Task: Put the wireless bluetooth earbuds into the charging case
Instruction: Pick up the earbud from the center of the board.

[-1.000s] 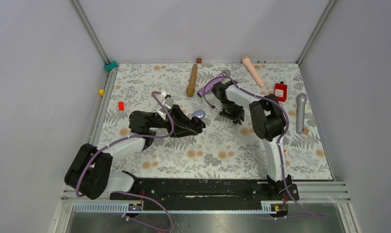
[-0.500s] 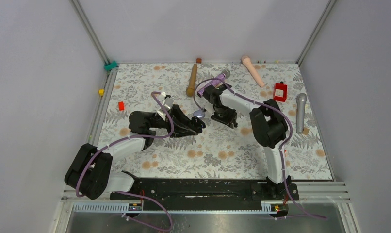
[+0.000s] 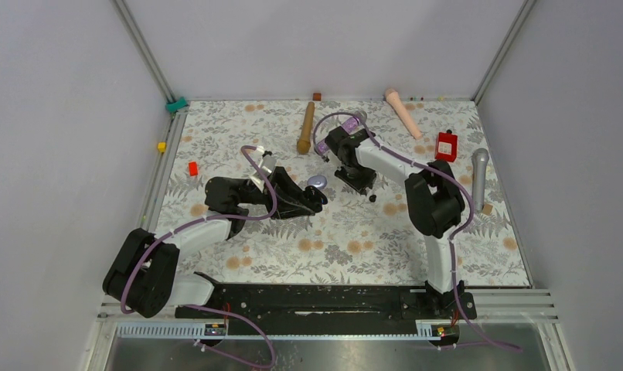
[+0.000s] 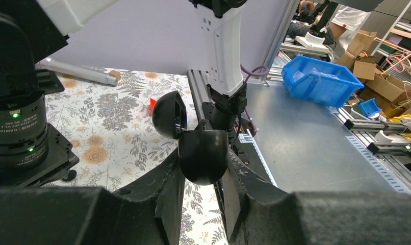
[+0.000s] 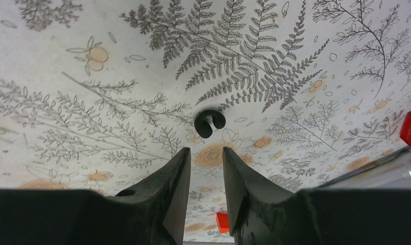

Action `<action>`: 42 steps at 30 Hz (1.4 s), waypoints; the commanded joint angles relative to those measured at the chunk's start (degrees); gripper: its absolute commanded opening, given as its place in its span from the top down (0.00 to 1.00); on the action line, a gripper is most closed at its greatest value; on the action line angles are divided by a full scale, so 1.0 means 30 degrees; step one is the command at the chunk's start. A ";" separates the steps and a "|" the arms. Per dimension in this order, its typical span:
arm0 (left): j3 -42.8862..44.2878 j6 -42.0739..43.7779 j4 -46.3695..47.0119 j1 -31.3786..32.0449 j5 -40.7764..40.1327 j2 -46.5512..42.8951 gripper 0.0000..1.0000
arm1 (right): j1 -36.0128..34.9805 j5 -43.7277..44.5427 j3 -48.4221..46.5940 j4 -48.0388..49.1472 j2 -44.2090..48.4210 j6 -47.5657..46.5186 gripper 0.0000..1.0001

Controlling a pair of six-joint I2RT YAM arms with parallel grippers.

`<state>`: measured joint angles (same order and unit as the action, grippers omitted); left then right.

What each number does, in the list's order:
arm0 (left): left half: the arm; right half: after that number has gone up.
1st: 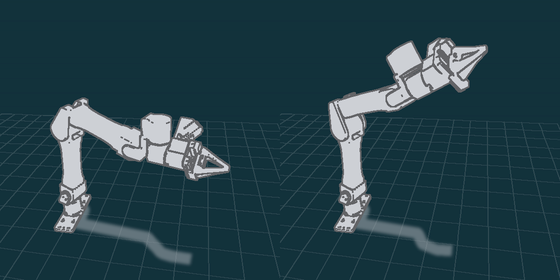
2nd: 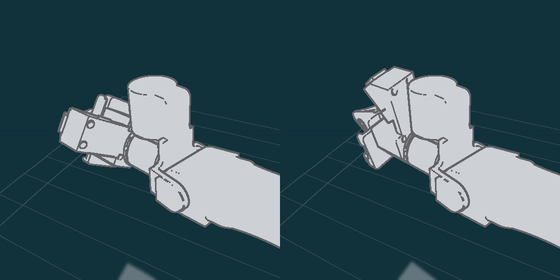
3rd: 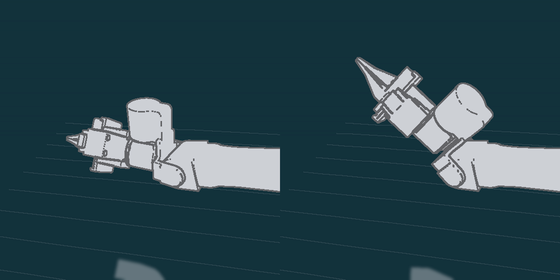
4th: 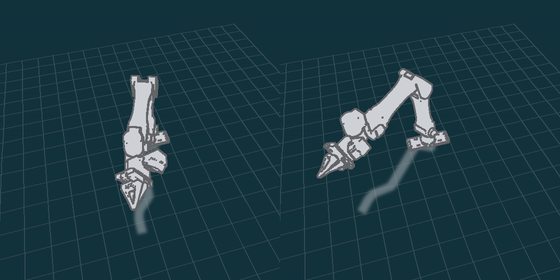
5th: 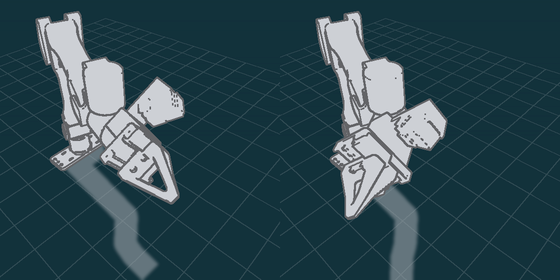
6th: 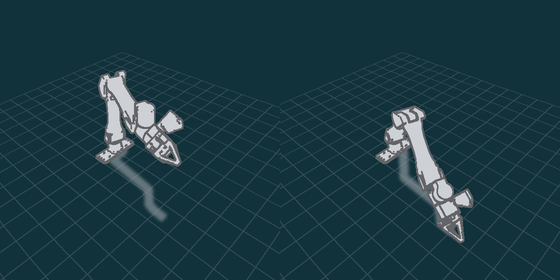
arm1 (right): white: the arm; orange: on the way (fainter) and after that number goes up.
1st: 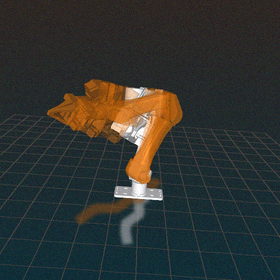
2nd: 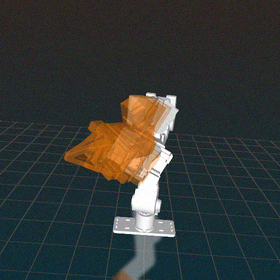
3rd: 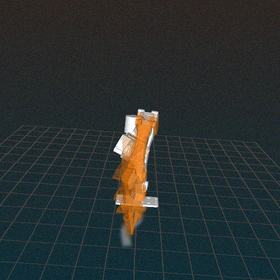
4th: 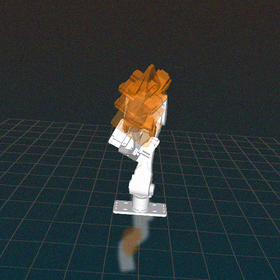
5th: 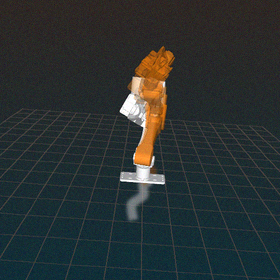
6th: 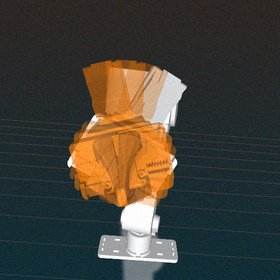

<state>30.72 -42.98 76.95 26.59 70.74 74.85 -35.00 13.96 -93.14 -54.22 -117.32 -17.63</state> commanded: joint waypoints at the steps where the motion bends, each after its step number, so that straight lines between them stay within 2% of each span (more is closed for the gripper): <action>1: 0.0190 -0.0032 0.1361 -0.0018 0.0320 -0.0222 1.00 | 0.0200 0.0738 -0.0661 0.0287 -0.0796 0.1089 0.62; 15: 0.0174 -0.0057 0.1420 -0.0016 0.0329 -0.0252 1.00 | 0.0187 0.1782 0.0462 0.0492 -0.1961 0.1120 0.59; 23: 0.0168 -0.0081 0.1429 -0.0017 0.0333 -0.0223 1.00 | 0.0190 0.2412 0.0904 0.0781 -0.2251 0.0885 0.63; 35: 0.0208 -0.0123 0.1418 -0.0025 0.0337 -0.0165 1.00 | 0.0184 0.4009 0.1832 0.1757 -0.1632 0.0464 0.62; 42: 0.0219 -0.0115 0.1418 -0.0041 0.0337 -0.0108 1.00 | 0.0184 0.4565 0.2016 0.2095 -0.1279 0.0319 0.67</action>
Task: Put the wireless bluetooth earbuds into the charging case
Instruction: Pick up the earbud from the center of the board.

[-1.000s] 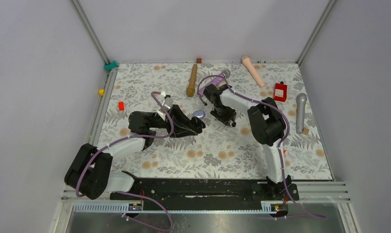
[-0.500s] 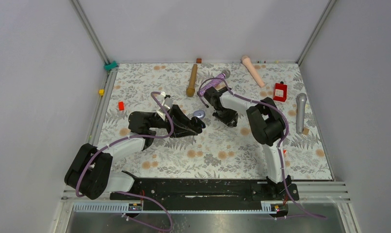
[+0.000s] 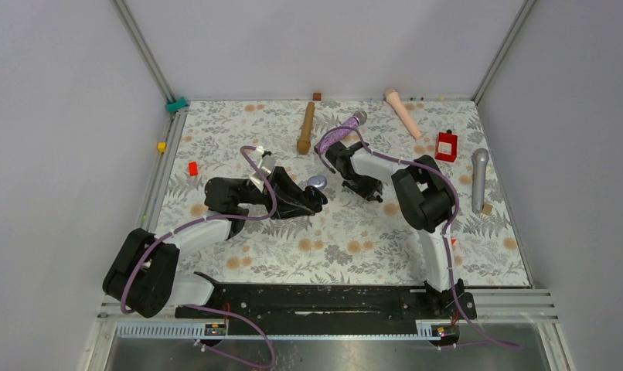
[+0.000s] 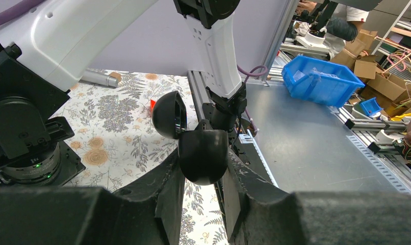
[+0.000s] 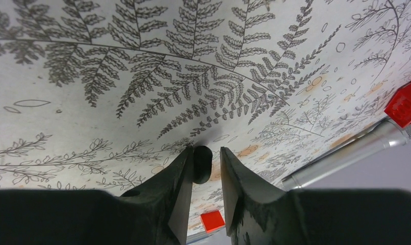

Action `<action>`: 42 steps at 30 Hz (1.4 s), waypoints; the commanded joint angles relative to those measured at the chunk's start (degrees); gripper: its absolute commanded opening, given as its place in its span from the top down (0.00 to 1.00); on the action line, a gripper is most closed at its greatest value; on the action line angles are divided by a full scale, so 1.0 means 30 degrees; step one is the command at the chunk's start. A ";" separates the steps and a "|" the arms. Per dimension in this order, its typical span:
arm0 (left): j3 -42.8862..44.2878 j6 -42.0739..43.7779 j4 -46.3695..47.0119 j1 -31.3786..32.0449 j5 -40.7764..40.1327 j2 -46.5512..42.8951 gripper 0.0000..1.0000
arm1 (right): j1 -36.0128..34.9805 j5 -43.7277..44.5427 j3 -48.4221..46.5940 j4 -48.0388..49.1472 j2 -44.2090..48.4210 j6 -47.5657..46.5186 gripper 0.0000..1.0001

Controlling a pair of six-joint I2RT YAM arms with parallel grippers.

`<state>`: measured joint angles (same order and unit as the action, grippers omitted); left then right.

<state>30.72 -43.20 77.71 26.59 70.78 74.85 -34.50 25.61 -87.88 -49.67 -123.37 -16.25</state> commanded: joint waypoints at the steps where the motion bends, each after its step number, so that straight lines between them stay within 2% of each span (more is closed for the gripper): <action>1: 0.0219 -0.0043 0.1166 -0.0037 0.0342 -0.0106 1.00 | 0.0031 0.0751 0.0277 0.0589 0.0799 -0.0189 0.68; 6: 0.0204 -0.0073 0.1166 -0.0032 0.0318 -0.0080 1.00 | 0.0016 0.0754 0.0430 0.0522 0.1204 -0.0237 0.69; 23: 0.0223 -0.0157 0.1217 -0.0030 0.0353 -0.0121 1.00 | 0.0210 -0.0591 -0.0145 -0.0388 0.2061 0.0421 0.59; 27: 0.0217 -0.0160 0.1253 -0.0015 0.0376 -0.0243 1.00 | 0.1317 -0.1866 -0.0454 -0.0230 0.2796 0.1079 0.59; 34: 0.0219 -0.0191 0.1258 -0.0033 0.0367 -0.0245 1.00 | 0.4063 -0.5279 -0.0847 -0.0477 0.3005 0.2457 0.64; 42: 0.0248 -0.0248 0.1283 -0.0033 0.0350 -0.0252 1.00 | 0.4666 -0.6788 -0.0631 -0.0967 0.2076 0.2487 0.64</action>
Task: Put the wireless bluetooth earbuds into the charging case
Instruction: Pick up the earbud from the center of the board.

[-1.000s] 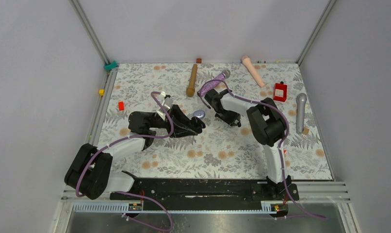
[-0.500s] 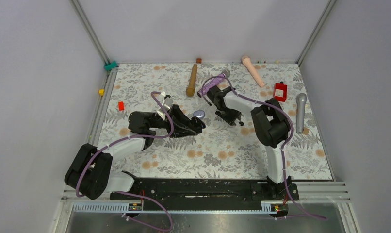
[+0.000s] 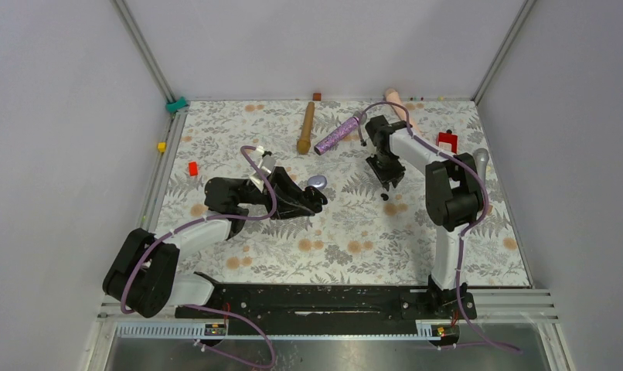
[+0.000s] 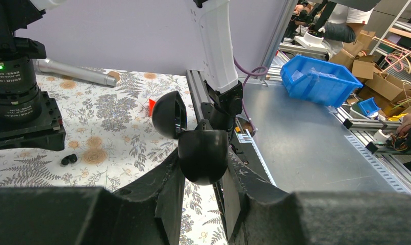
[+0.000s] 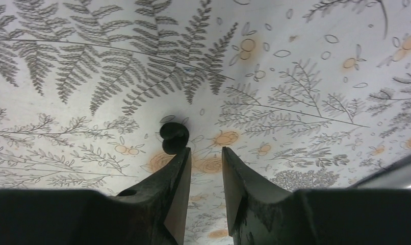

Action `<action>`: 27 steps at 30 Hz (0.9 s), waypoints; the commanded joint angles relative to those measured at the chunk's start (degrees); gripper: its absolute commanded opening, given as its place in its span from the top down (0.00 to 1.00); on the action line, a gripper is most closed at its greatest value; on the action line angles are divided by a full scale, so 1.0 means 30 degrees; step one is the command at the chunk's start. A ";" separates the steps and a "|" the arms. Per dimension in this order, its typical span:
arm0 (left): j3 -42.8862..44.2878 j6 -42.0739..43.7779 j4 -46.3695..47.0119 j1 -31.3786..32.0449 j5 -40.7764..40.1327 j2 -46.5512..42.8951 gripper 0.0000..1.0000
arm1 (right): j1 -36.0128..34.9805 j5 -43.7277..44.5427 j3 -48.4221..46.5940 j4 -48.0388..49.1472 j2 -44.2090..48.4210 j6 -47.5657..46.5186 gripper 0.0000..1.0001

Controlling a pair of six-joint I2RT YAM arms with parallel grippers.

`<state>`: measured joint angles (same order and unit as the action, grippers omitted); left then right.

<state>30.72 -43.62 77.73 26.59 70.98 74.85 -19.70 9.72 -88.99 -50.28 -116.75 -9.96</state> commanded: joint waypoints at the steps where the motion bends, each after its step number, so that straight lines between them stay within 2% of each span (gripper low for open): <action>1: 0.0241 -0.0117 0.1276 -0.0039 0.0299 -0.0278 1.00 | -0.0259 -0.1563 -0.0210 -0.0745 -0.0191 0.0367 0.64; 17: 0.0206 -0.0132 0.1275 -0.0016 0.0316 -0.0310 1.00 | -0.0061 -0.1194 0.0258 -0.0955 -0.0285 0.0310 0.69; 27: 0.0204 -0.0169 0.1276 -0.0016 0.0316 -0.0347 1.00 | -0.0075 -0.1451 0.0009 -0.1878 -0.0553 0.0340 0.68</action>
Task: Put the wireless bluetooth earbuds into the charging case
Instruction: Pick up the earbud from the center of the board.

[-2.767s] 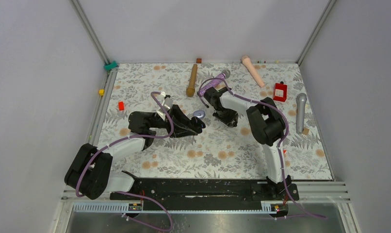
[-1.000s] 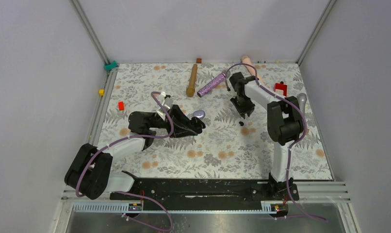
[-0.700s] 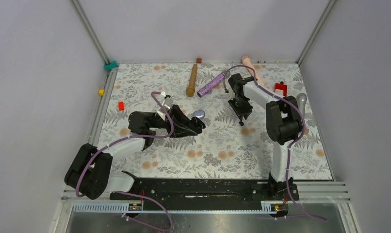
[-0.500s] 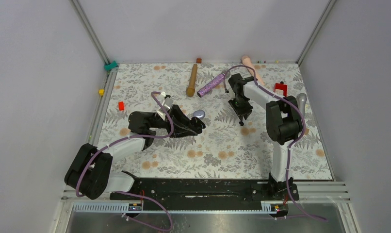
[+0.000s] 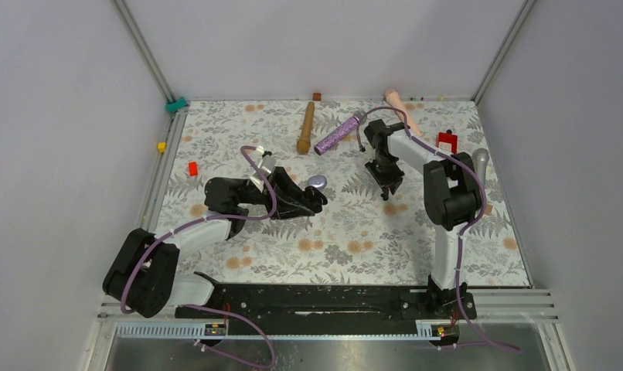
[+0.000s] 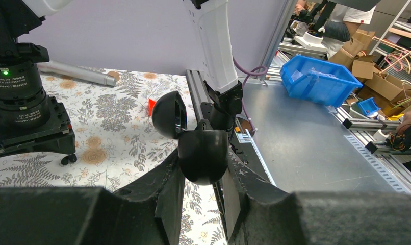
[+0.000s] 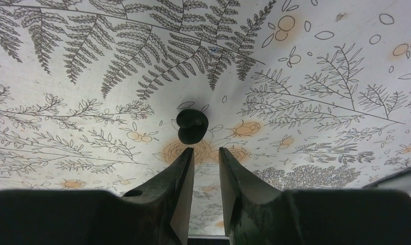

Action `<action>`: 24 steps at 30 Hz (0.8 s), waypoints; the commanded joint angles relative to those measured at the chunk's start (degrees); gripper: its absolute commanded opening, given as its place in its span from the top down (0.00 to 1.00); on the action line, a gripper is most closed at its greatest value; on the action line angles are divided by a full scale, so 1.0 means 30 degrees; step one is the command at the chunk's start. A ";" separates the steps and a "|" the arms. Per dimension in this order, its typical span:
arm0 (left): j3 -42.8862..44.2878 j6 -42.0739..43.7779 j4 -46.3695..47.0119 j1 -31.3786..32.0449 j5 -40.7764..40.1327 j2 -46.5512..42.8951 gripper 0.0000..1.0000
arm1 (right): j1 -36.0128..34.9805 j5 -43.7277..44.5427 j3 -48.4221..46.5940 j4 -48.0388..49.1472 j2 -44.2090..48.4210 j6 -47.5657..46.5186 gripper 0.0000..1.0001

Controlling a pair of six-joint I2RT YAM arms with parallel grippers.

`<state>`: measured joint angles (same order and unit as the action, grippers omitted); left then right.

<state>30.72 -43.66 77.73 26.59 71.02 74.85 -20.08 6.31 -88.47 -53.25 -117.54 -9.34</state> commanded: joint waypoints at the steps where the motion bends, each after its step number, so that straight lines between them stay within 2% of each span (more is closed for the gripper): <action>1: 0.0217 -0.0154 0.1276 -0.0037 0.0292 -0.0356 1.00 | 0.0046 -0.0355 -0.0227 -0.1029 -0.0329 0.0146 0.68; 9: 0.0219 -0.0176 0.1269 -0.0026 0.0269 -0.0325 1.00 | 0.0067 -0.0020 -0.1102 -0.1881 -0.0933 0.0776 0.68; 14: 0.0191 -0.0141 0.1276 -0.0023 0.0304 -0.0407 1.00 | 0.0056 0.0212 -0.1448 -0.1765 -0.1083 0.1097 0.71; 24: 0.0190 -0.0110 0.1276 -0.0016 0.0328 -0.0305 1.00 | 0.0534 -0.1163 -0.1378 -0.1711 -0.0451 0.1326 0.74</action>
<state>30.72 -44.05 77.76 26.59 71.16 74.85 -19.29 4.91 -90.80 -56.95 -120.81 -6.55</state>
